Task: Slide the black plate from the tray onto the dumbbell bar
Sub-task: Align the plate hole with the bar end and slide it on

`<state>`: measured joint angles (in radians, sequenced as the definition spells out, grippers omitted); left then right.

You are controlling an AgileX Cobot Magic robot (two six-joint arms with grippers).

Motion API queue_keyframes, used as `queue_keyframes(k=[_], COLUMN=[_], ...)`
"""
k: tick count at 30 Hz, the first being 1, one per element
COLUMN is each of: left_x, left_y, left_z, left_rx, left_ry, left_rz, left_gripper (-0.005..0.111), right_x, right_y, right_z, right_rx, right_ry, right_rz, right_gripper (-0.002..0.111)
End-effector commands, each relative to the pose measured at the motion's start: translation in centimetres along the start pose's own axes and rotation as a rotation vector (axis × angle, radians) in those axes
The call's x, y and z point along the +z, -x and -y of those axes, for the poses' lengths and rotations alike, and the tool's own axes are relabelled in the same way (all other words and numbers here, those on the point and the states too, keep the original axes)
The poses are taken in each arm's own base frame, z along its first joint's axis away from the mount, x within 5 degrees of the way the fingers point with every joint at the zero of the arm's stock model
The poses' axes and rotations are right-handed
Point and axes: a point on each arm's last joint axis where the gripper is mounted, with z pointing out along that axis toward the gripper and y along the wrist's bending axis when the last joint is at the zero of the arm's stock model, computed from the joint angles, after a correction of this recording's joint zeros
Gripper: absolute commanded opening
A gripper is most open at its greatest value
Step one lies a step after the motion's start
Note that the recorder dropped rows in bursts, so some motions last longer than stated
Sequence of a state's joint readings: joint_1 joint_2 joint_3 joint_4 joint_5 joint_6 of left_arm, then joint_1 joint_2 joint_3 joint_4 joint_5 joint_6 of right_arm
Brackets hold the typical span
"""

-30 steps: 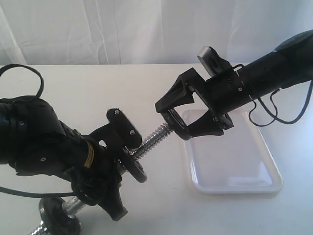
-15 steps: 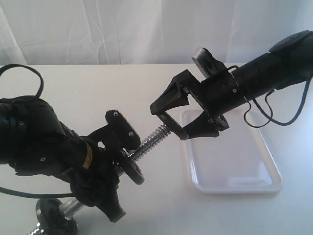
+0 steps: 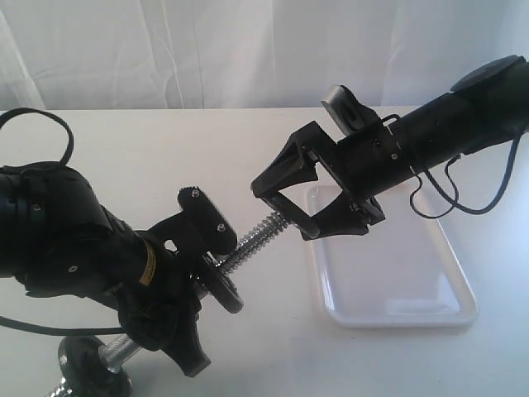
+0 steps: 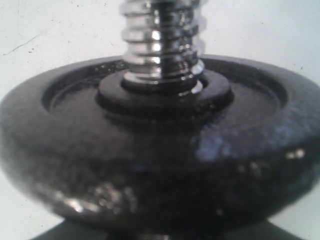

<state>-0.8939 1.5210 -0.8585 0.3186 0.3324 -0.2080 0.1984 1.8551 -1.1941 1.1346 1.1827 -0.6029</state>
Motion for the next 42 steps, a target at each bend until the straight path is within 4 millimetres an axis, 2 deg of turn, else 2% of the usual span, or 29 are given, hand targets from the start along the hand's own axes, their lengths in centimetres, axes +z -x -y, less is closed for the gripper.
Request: queue_keyframes(k=[1,30,39,42], left_x=[-2.1,-2.1,-2.1,-2.1], left_y=[1.7,1.7,1.9,2.0], left_z=[-0.3,-0.4,-0.3,-0.3], left_rx=[0.025,-0.006,-0.041,-0.055], left_ry=[0.021,0.018,0.013,0.012], left_rz=[0.157,0.161,0.184,0.188], left_gripper=[0.0,0.0,0.0,0.0], right_x=[-0.2,-0.1,2.3,2.4], right_y=[-0.2,-0.3,-1.2,-1.2], right_z=[-0.8,-0.8,-2.4,-2.4], right_rx=[0.004,-0.003,-0.101,-0.102], right_ry=[0.051,0.039,0.05,0.049], right_rz=[-0.008,-0.018,-0.09,-0.094], right_gripper=[0.0,0.0,0.0,0.0])
